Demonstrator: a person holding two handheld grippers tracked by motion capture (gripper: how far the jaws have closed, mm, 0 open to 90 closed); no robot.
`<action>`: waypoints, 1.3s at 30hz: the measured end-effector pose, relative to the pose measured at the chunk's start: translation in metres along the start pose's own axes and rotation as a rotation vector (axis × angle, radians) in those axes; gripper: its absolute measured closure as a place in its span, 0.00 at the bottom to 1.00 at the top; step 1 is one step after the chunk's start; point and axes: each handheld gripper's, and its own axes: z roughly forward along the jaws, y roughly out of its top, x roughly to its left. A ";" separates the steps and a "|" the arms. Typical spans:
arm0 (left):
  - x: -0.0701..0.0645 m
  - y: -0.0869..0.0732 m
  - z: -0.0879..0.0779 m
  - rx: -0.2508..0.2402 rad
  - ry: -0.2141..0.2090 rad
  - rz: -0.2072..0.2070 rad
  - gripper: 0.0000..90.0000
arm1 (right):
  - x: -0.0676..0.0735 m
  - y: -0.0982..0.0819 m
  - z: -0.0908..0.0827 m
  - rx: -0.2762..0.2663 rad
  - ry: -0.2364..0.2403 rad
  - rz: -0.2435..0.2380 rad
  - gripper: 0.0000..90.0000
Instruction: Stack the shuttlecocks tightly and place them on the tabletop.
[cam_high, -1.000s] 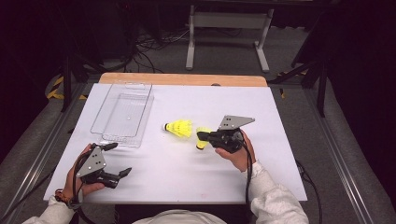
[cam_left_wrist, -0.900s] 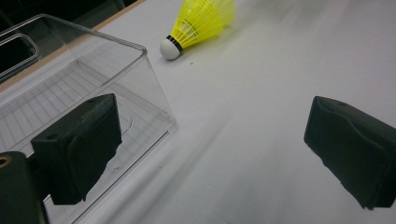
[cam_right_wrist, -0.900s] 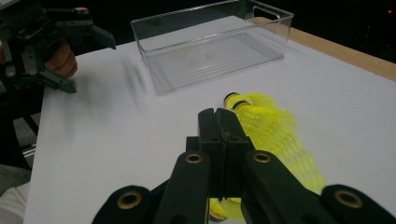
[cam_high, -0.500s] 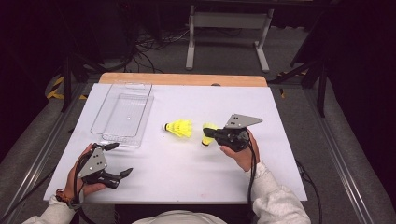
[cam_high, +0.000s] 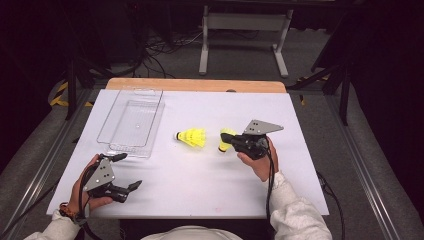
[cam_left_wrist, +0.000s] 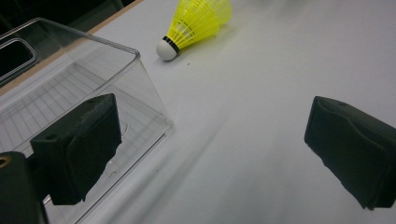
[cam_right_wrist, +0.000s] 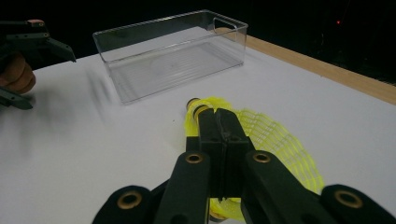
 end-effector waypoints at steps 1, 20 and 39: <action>0.000 0.000 0.000 -0.001 0.000 -0.001 0.05 | -0.001 0.000 0.001 -0.002 -0.005 -0.001 1.00; 0.000 -0.001 0.001 0.006 -0.003 -0.007 0.05 | -0.009 -0.001 0.032 0.014 -0.047 0.013 1.00; 0.000 -0.002 0.001 0.010 -0.004 -0.007 0.05 | -0.016 0.002 0.068 0.015 -0.077 0.036 1.00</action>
